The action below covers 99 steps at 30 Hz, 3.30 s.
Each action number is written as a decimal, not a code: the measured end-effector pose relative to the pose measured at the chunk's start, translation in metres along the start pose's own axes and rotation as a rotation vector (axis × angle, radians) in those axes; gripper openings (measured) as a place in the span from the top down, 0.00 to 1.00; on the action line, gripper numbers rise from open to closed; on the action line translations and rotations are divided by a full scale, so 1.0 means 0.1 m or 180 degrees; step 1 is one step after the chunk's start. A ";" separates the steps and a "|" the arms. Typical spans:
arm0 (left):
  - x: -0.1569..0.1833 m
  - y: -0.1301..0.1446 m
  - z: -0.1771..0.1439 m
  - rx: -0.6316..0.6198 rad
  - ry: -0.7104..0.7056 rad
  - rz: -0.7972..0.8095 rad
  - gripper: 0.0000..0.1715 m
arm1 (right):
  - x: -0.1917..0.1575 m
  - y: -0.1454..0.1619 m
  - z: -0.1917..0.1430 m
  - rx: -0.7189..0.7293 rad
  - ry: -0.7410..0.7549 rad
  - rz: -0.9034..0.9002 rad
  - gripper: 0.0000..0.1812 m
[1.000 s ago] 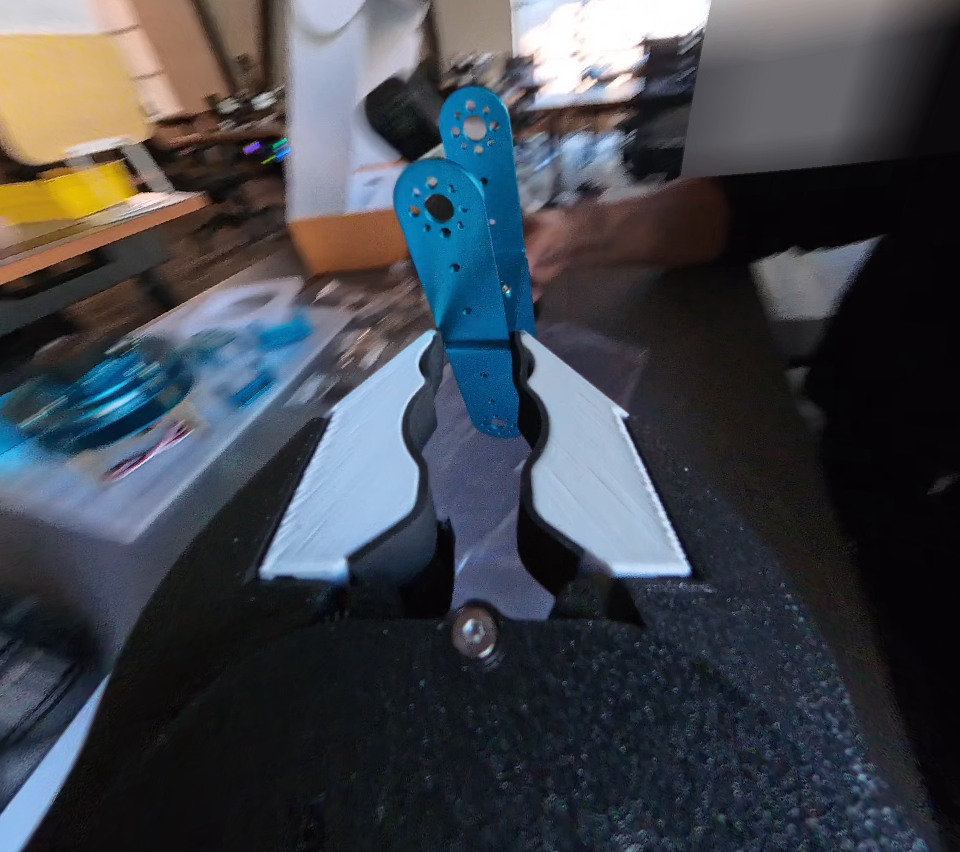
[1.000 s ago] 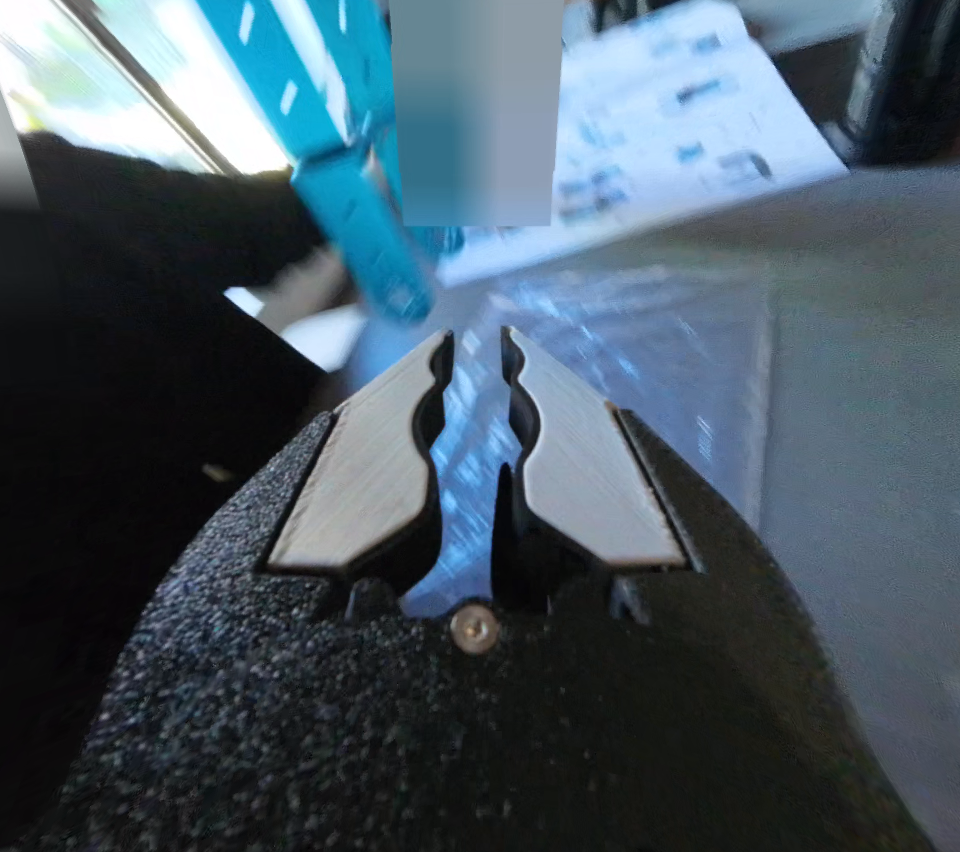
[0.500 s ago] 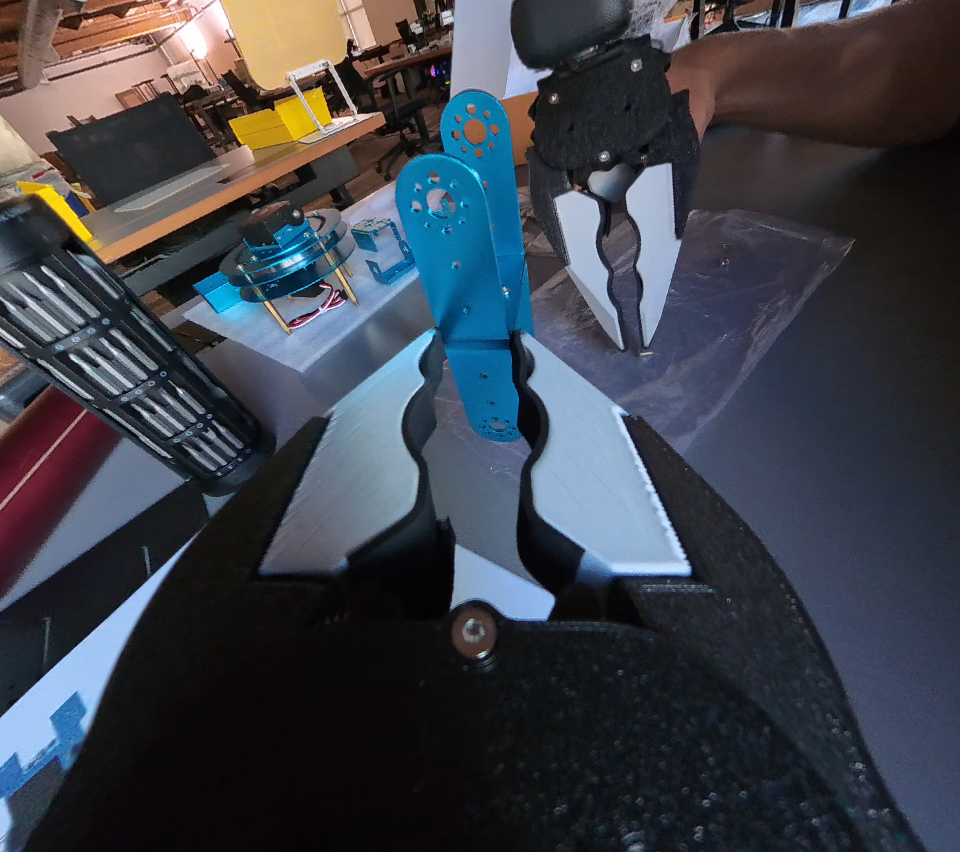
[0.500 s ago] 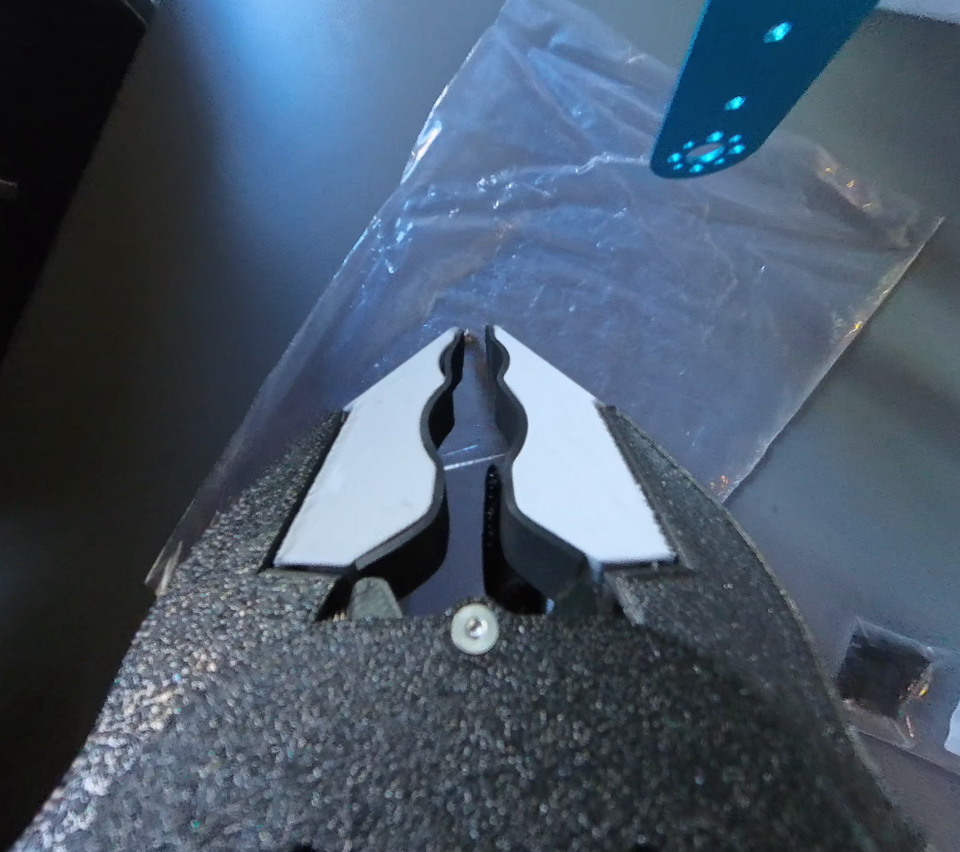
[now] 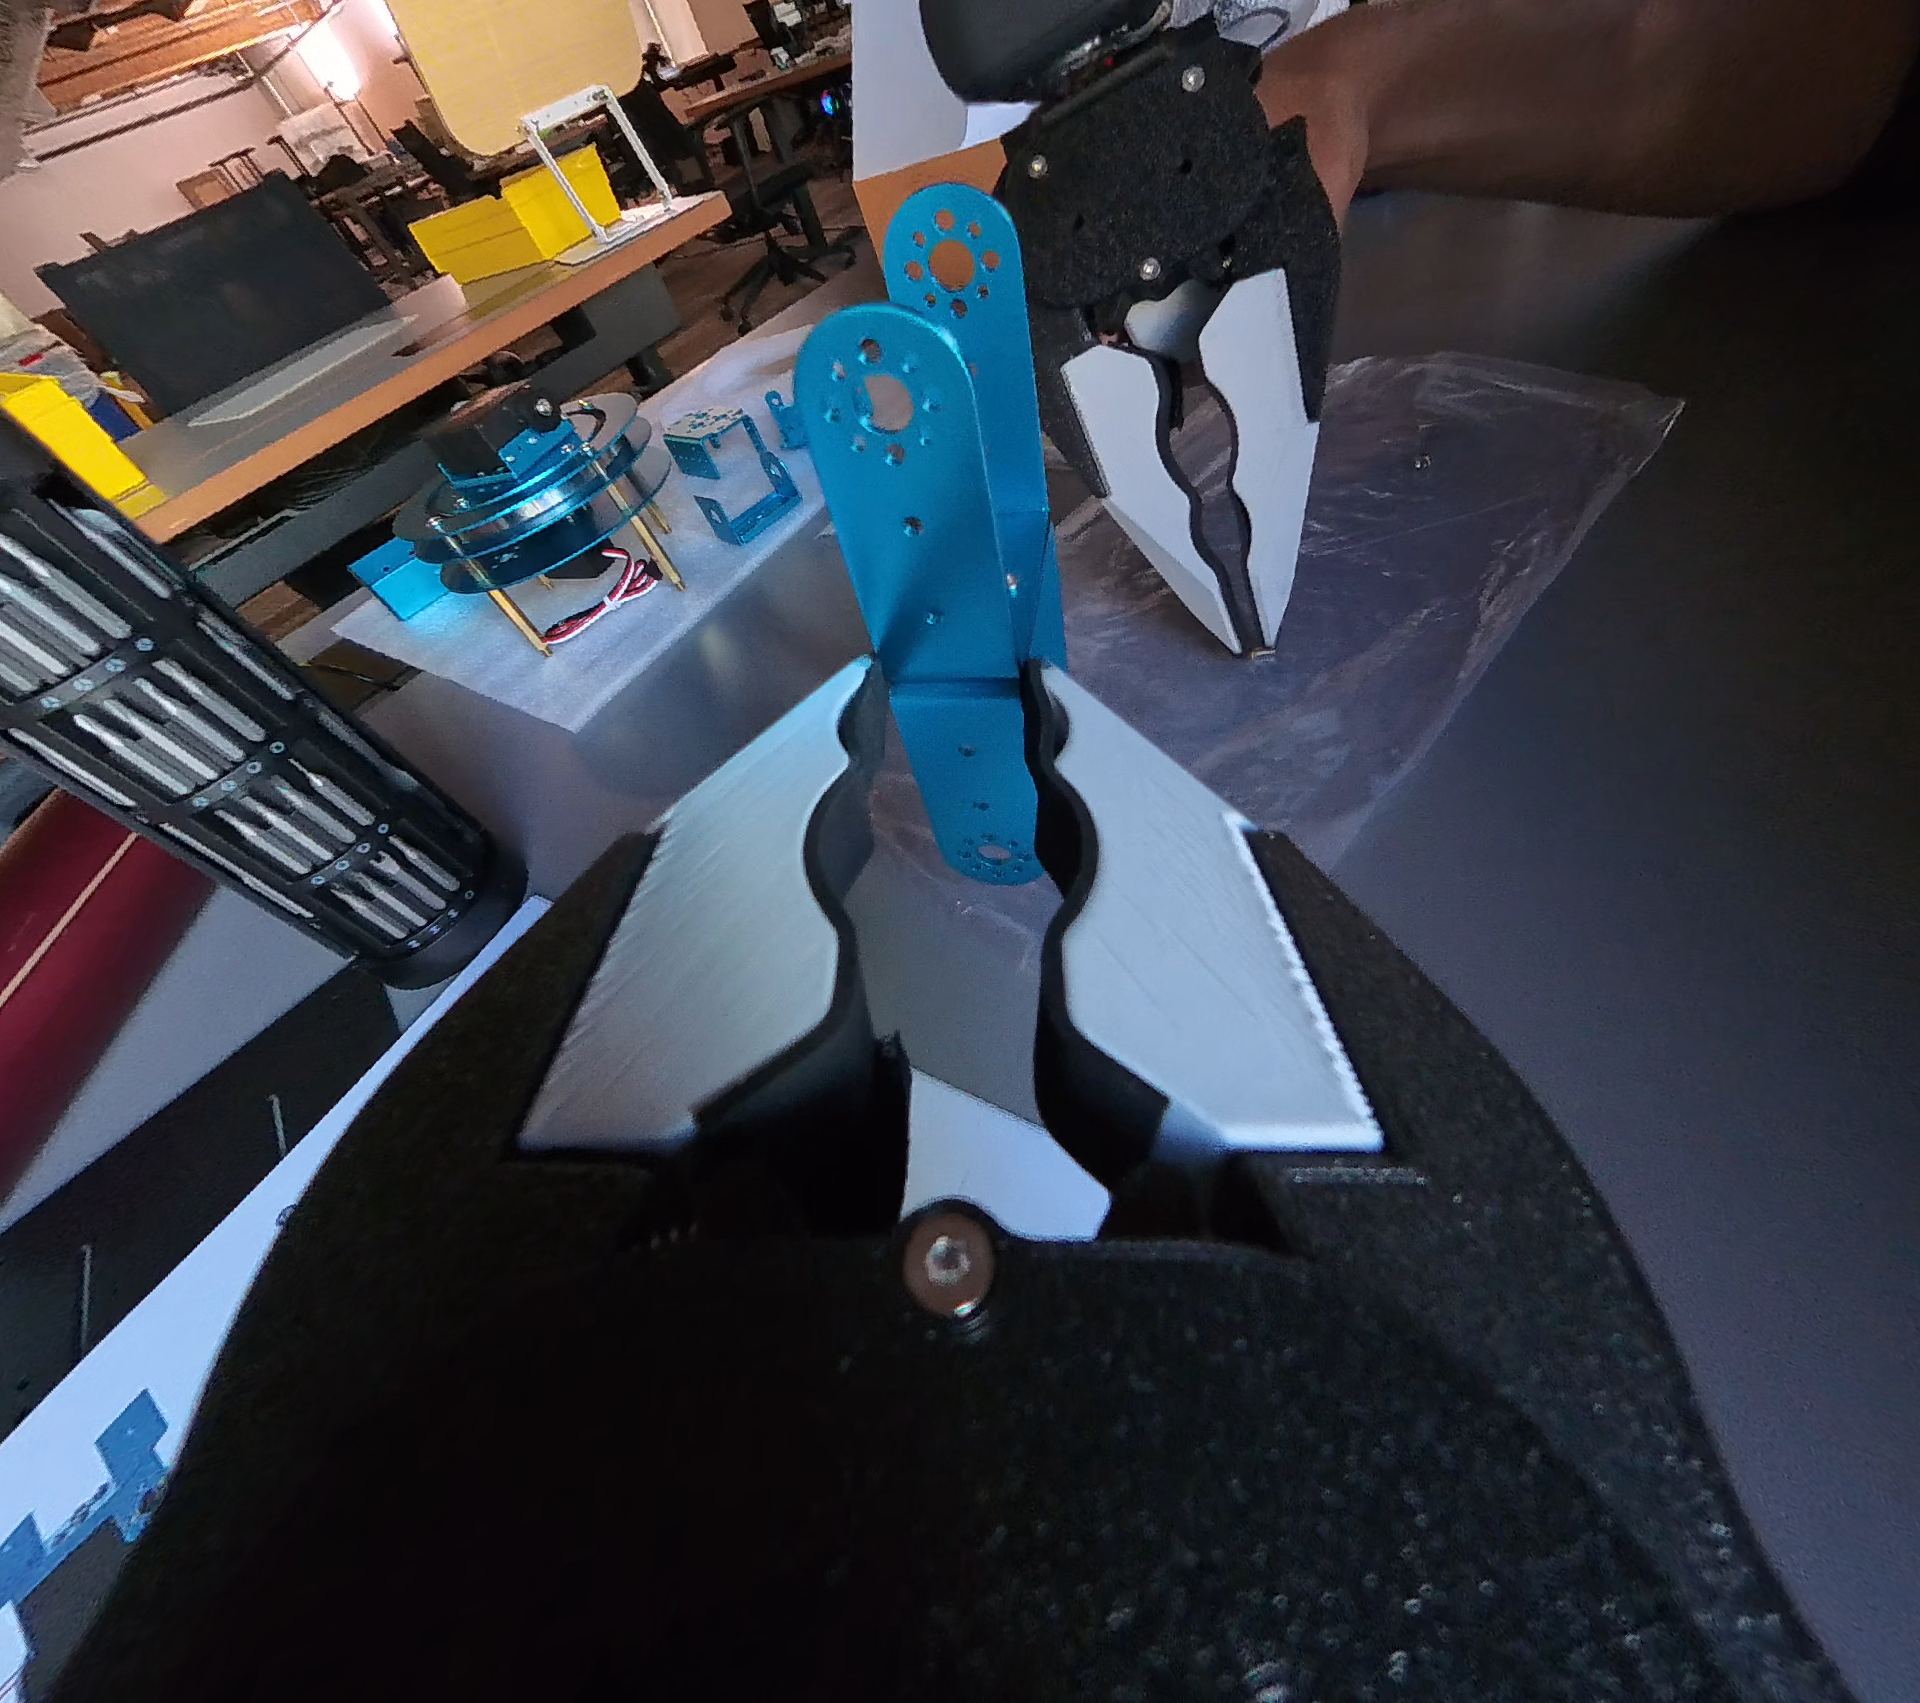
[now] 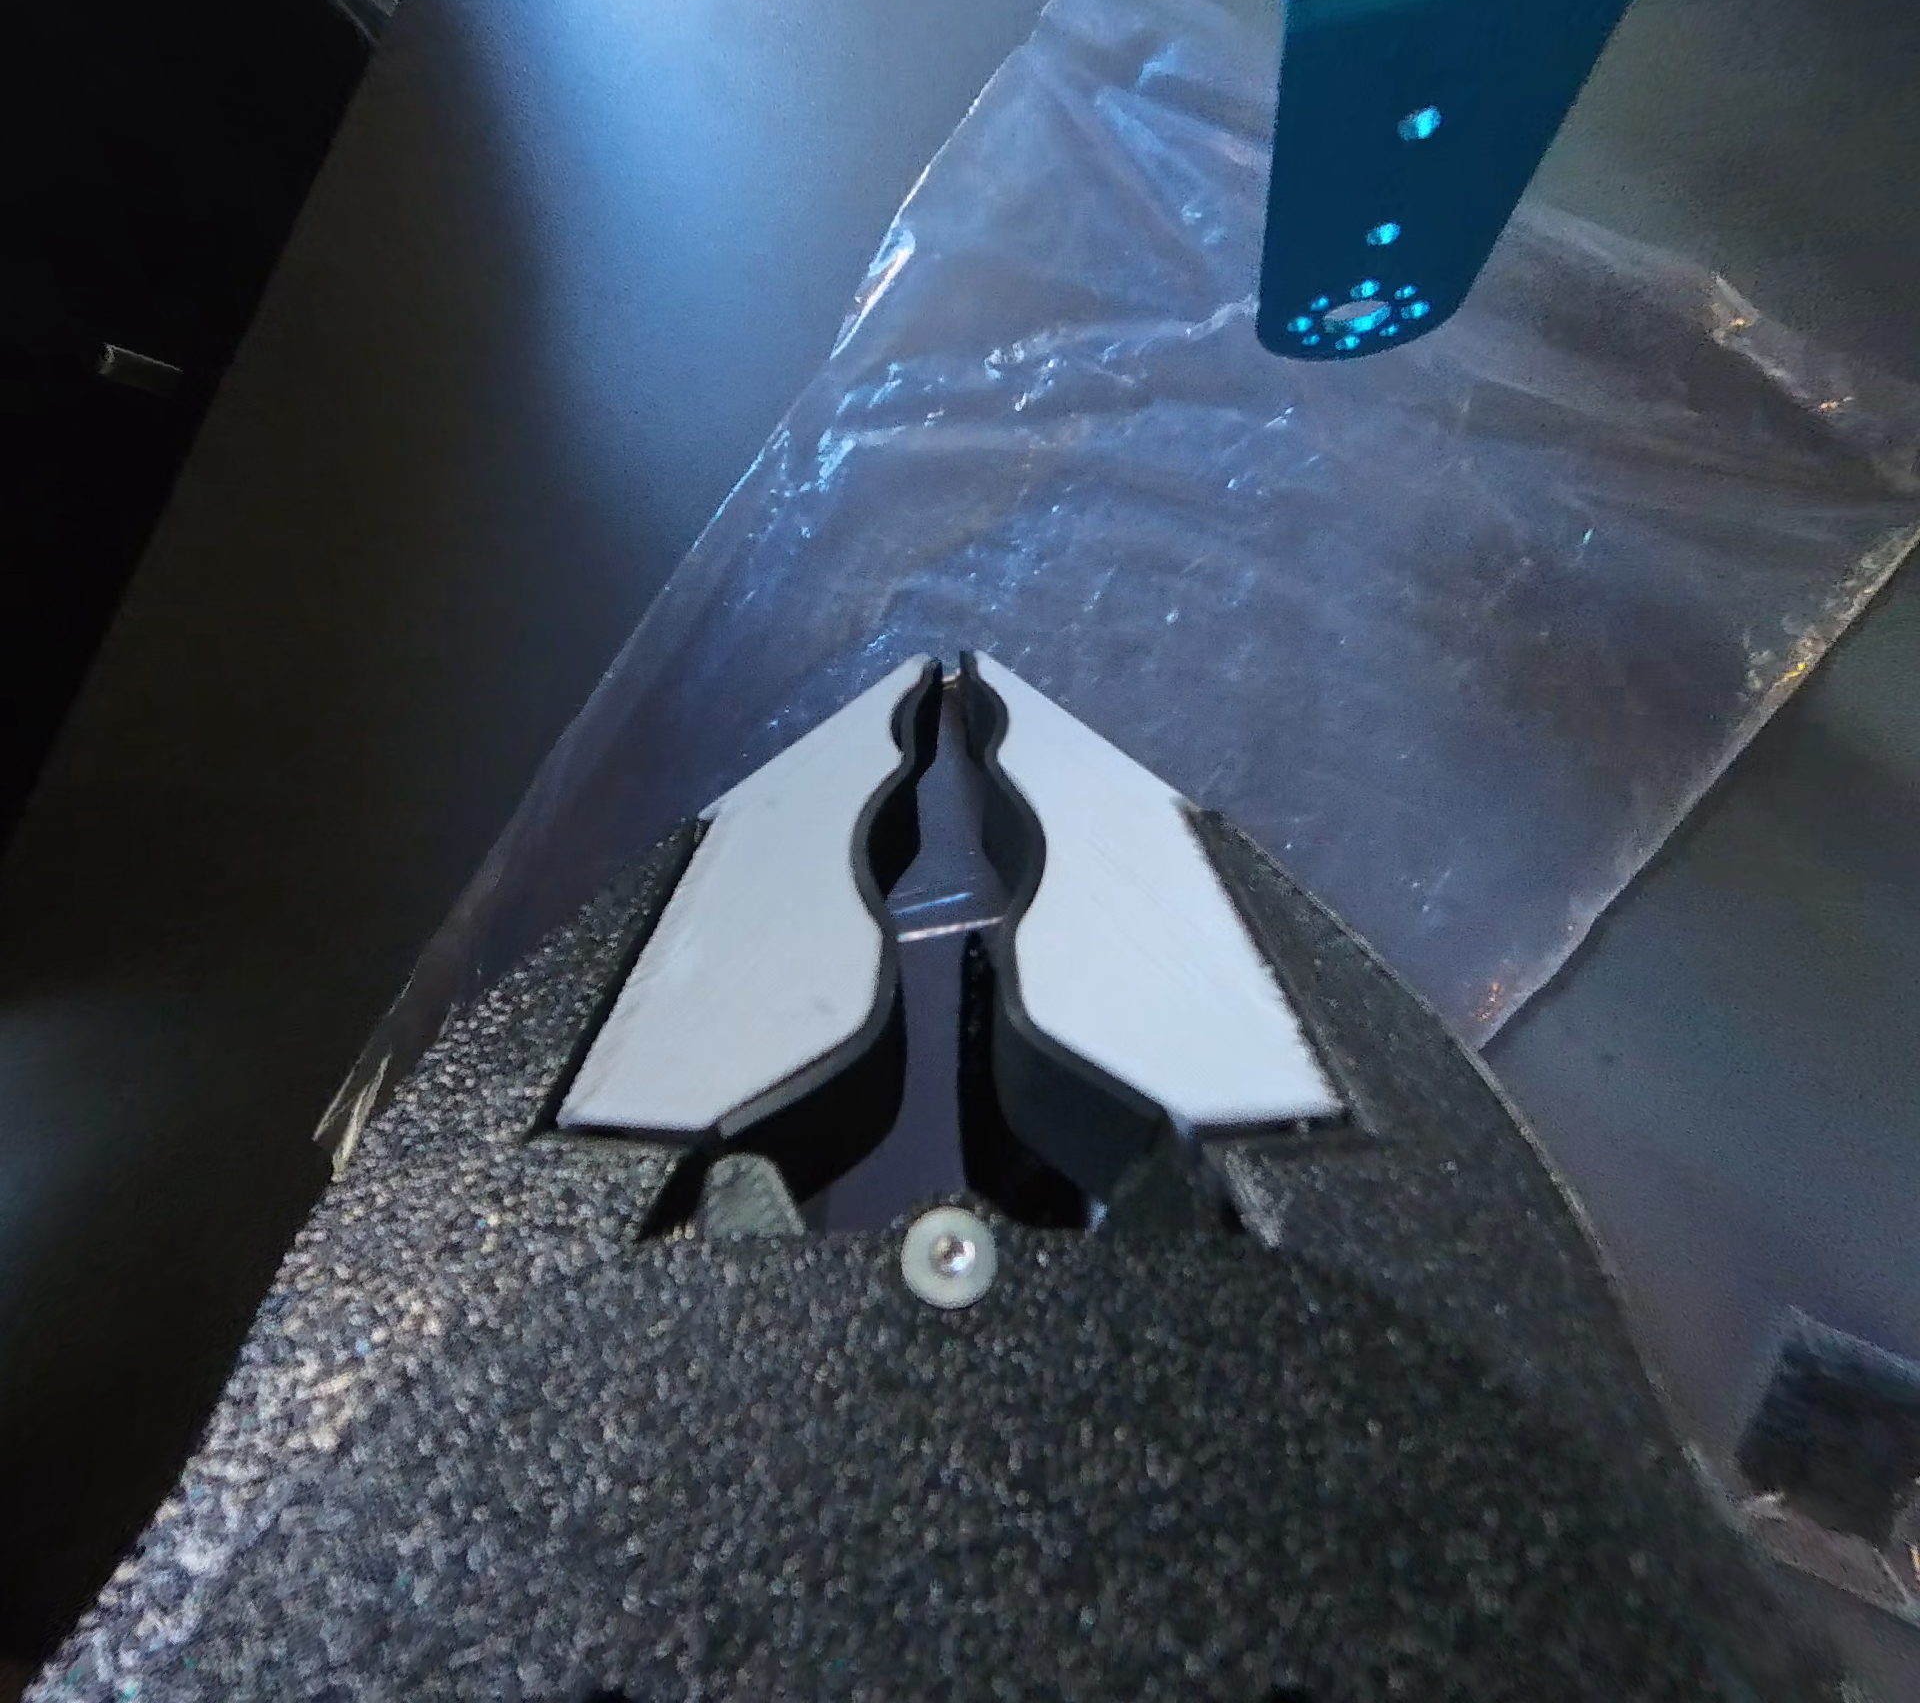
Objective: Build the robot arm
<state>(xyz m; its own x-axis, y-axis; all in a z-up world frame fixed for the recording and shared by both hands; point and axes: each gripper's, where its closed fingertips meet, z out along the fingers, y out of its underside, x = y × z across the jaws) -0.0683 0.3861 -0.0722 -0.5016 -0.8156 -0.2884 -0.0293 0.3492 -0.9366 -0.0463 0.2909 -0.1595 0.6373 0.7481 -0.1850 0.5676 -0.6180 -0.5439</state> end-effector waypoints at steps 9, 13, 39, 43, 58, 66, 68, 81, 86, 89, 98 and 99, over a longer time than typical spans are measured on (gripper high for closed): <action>-0.02 0.00 -0.02 0.0020 -0.0013 -0.0055 0.86 | -0.07 0.07 -0.06 -0.0119 -0.0124 0.0042 0.99; -0.01 -0.03 -0.02 0.0052 -0.0011 -0.0048 0.86 | -0.07 0.07 -0.10 -0.0067 -0.0074 -0.0099 0.97; -0.04 0.00 -0.01 0.0020 -0.0054 -0.0162 0.86 | 0.01 0.08 -0.03 -0.0098 0.0314 -0.0397 0.99; -0.09 0.02 0.01 -0.0032 -0.0132 -0.0427 0.86 | 0.07 0.03 -0.09 -0.0060 0.0604 -0.0558 1.00; -0.01 -0.10 0.13 0.0026 -0.0293 -0.0847 0.86 | 0.08 -0.64 -0.67 0.0506 0.1936 -0.1187 1.00; 0.12 -0.20 0.26 -0.0020 -0.0298 -0.0621 0.86 | 0.17 -1.13 -0.90 0.0666 0.2859 -0.1455 1.00; 0.12 -0.21 0.28 -0.0040 -0.0321 -0.0560 0.86 | 0.22 -1.07 -0.84 0.0495 0.2903 -0.1450 1.00; 0.10 -0.16 0.36 -0.0354 -0.0419 -0.0183 0.86 | 0.36 -0.90 -0.71 0.0129 0.2946 -0.1406 1.00; 0.10 -0.14 0.37 -0.0421 -0.0434 -0.0078 0.86 | 0.38 -0.87 -0.69 0.0109 0.2867 -0.1315 1.00; 0.12 -0.14 0.39 -0.0421 -0.0422 -0.0046 0.86 | 0.36 -0.85 -0.68 0.0131 0.2760 -0.1180 1.00; 0.12 -0.20 0.42 -0.0311 -0.0433 -0.0057 0.86 | 0.33 -0.82 -0.75 0.0223 0.2507 -0.0910 0.98; 0.12 -0.21 0.42 -0.0289 -0.0427 -0.0072 0.86 | 0.32 -0.82 -0.76 0.0244 0.2498 -0.0905 0.98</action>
<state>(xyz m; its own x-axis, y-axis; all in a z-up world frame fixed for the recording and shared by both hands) -0.0370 0.3495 -0.0641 -0.3801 -0.8759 -0.2971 -0.1205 0.3654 -0.9230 -0.0327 0.3474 -0.0585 0.6690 0.4700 0.5757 0.7426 -0.3917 -0.5432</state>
